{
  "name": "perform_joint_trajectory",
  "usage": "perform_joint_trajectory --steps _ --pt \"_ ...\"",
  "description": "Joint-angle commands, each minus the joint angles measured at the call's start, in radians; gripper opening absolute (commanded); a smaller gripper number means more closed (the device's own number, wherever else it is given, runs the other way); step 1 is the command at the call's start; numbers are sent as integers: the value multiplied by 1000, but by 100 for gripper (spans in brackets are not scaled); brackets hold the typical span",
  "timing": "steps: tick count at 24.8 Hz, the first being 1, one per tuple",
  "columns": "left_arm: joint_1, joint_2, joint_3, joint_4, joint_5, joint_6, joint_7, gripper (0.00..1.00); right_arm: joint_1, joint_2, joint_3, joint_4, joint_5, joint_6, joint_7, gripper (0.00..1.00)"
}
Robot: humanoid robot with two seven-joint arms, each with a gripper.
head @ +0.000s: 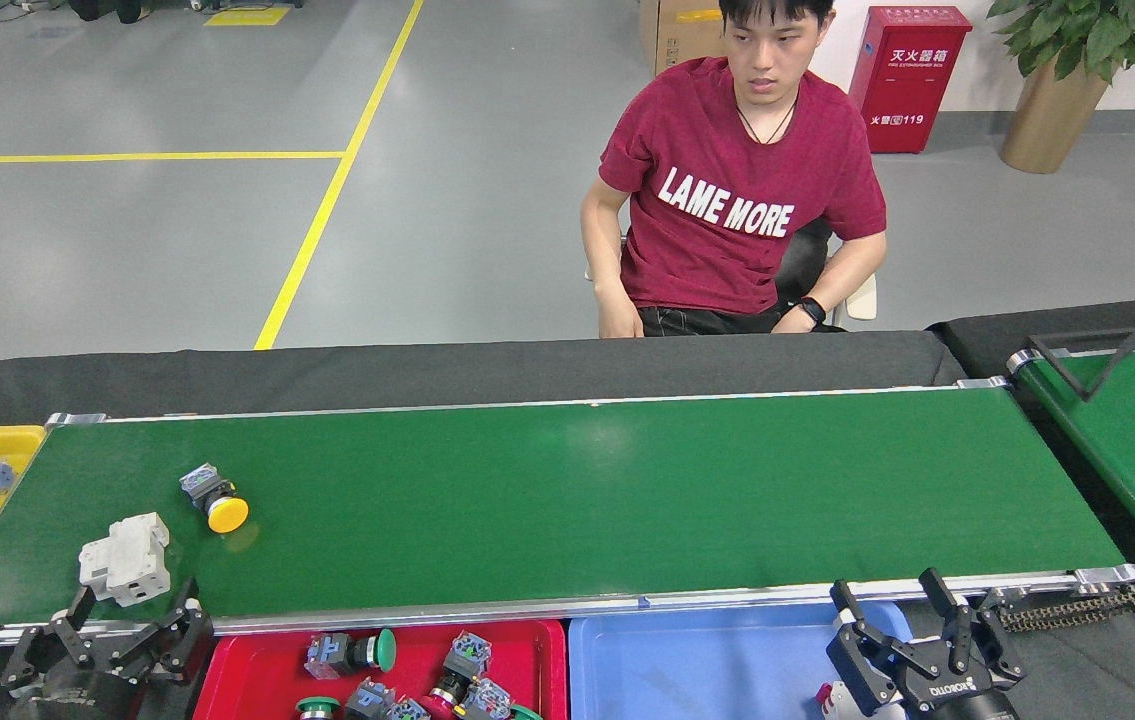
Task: Pick switch part from conveyor to tray
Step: 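Carry the white relay to the blue tray and open the left gripper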
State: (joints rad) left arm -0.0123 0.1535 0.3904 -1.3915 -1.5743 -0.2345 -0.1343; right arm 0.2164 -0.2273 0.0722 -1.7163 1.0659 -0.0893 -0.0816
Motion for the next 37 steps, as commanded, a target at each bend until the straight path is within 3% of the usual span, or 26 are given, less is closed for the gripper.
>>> perform_joint_trajectory --steps 1,3,4,6,7,11,15,22,26,31,37 --pt "-43 29 5 42 -3 26 4 98 -9 -7 -5 -9 2 -3 -6 99" --pt "-87 46 4 103 -3 50 10 88 -9 -7 -5 -9 2 -3 -6 99" --pt "-115 60 4 147 -1 64 13 74 -9 -7 -5 -9 2 -4 -7 99" --pt "-155 75 7 224 8 69 15 34 -8 -7 -5 -9 2 -3 -7 99" --pt "-175 78 8 264 8 70 18 24 -8 -7 -3 -9 2 -4 -7 99" --pt "-193 84 5 312 13 69 127 8 -8 -7 -3 -9 2 -4 -7 99" --pt "-166 84 2 272 16 49 153 5 -6 -7 -3 -11 2 -4 -9 99" --pt "71 40 -25 -84 76 -253 151 6 -5 -7 -3 -9 2 -21 -9 99" --pt "163 -29 -77 -231 76 -302 151 6 -3 -7 -3 -9 2 -27 -9 99" --pt "199 -58 -274 -334 74 -365 151 6 -3 -7 -3 -9 2 -27 -9 99" --pt "198 -100 -570 -377 -32 -338 142 7 -3 -9 -9 -14 2 -27 -9 99"
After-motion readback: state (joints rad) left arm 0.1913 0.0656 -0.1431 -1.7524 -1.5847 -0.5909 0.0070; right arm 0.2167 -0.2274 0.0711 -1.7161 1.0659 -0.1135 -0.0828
